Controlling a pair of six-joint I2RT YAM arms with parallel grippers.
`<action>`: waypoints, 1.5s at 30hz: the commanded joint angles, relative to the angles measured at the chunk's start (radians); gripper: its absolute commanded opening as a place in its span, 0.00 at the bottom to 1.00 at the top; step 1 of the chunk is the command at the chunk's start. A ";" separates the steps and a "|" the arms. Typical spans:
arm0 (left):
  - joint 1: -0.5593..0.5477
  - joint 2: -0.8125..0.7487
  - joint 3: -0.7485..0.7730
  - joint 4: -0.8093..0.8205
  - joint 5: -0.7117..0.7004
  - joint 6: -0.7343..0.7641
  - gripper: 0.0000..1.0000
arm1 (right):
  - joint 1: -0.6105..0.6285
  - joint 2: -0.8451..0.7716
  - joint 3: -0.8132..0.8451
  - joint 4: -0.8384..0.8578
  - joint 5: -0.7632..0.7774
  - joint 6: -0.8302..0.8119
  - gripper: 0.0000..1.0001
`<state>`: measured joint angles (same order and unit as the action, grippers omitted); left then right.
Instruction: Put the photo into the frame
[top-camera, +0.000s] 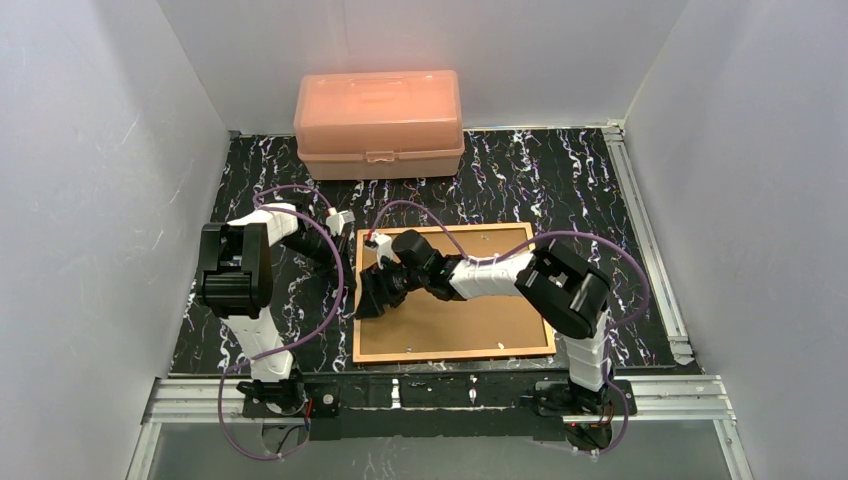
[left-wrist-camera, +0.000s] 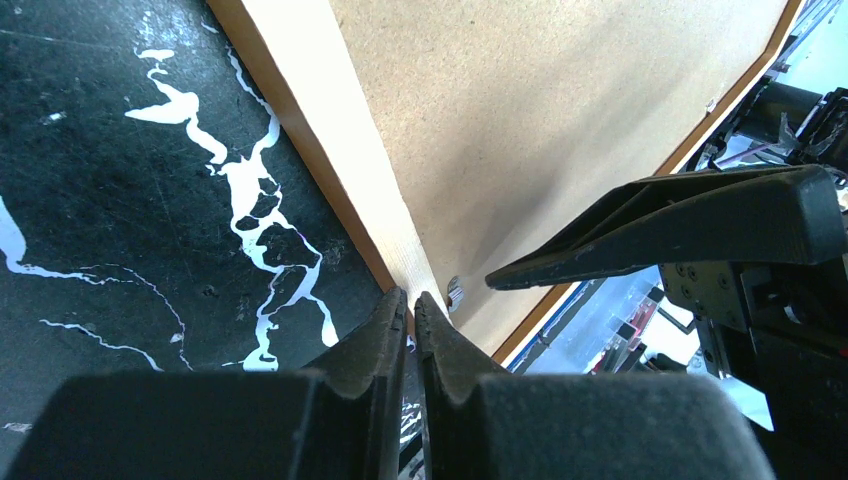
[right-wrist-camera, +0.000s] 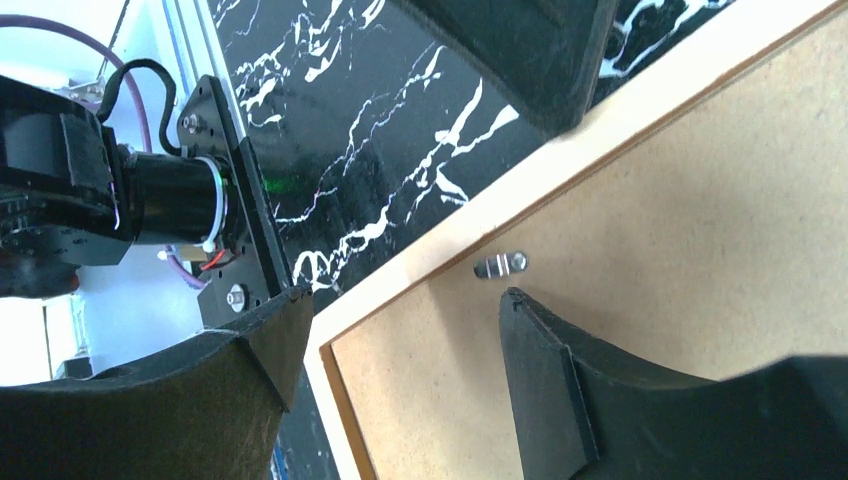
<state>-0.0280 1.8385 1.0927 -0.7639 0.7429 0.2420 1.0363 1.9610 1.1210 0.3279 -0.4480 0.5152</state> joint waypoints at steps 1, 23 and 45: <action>0.004 -0.033 0.006 -0.031 0.021 -0.001 0.06 | 0.004 -0.061 -0.055 0.024 0.012 -0.007 0.77; 0.003 -0.028 0.011 -0.035 0.024 -0.003 0.06 | 0.028 0.040 0.000 0.085 0.068 0.033 0.76; 0.003 -0.029 0.008 -0.043 0.025 0.006 0.06 | 0.038 0.036 -0.011 0.110 0.140 0.053 0.74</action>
<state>-0.0280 1.8385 1.0927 -0.7753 0.7437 0.2356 1.0683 1.9850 1.0988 0.4221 -0.3542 0.5735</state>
